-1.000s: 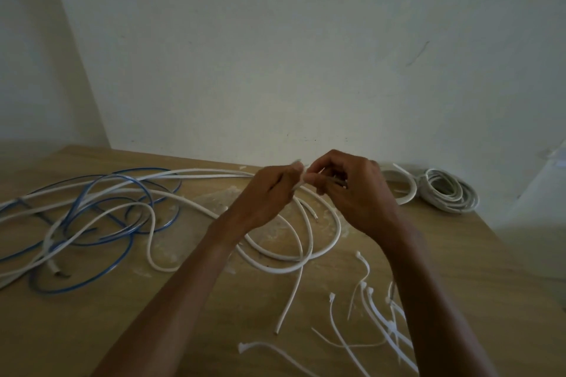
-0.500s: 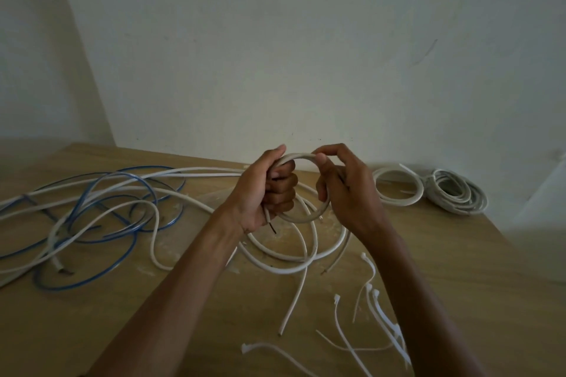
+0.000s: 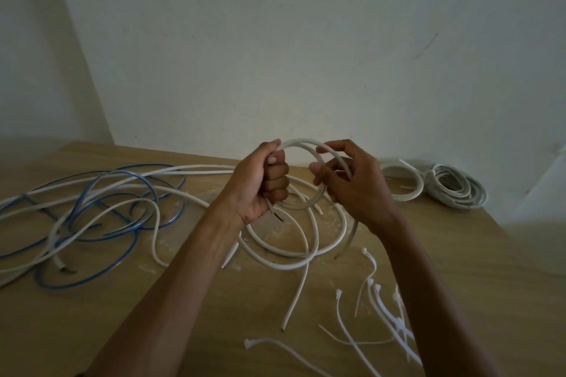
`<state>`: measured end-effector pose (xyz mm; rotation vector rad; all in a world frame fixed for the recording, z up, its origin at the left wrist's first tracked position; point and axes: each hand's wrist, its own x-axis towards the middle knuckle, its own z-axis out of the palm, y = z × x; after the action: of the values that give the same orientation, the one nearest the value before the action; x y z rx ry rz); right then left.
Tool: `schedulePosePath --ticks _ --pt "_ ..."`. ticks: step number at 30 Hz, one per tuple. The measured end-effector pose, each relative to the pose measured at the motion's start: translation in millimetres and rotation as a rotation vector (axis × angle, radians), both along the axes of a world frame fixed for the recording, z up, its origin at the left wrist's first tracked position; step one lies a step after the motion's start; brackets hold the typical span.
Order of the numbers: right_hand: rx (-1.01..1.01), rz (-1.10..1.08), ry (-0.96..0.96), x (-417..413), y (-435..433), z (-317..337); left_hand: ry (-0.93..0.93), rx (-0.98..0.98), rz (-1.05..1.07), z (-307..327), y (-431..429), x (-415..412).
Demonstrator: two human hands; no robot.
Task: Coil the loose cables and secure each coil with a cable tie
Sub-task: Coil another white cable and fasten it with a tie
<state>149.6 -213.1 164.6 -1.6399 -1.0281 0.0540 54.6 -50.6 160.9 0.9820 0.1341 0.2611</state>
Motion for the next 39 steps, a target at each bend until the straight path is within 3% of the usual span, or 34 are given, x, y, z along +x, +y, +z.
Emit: schedulePosePath --ticks 3,11,15,18,21,24,32,35,39 --pt "-0.007 0.087 0.090 2.4 -9.2 6.2 -0.042 -0.099 0.081 4.2 12.5 -3.6" --pt "0.089 0.115 0.018 -2.5 -14.6 14.1 -0.060 -0.150 0.150 8.6 27.9 -9.9" --pt "0.143 0.343 0.196 -1.7 -14.4 12.3 -0.106 -0.279 0.155 6.0 24.8 -7.0" --pt "0.066 0.229 0.045 -2.1 -12.4 10.6 -0.150 -0.359 0.113 4.1 19.0 -4.9" --pt "0.062 -0.036 -0.278 0.9 -7.3 2.5 -0.151 -0.329 0.079 4.5 6.5 -2.2" --pt "0.001 -0.160 -0.600 4.3 -2.6 -3.4 -0.168 -0.285 0.091 6.2 -1.5 -0.2" --pt "-0.195 -0.115 -0.667 -5.1 8.1 -11.2 -0.218 -0.147 0.159 11.1 -23.8 -4.3" --pt "-0.241 -0.064 -0.668 -6.7 8.4 -11.1 -0.234 -0.178 0.185 8.8 -23.7 -3.4" --pt "-0.183 -0.044 -0.637 -10.6 17.6 -24.1 -0.255 -0.092 0.238 4.2 -24.5 -4.8"
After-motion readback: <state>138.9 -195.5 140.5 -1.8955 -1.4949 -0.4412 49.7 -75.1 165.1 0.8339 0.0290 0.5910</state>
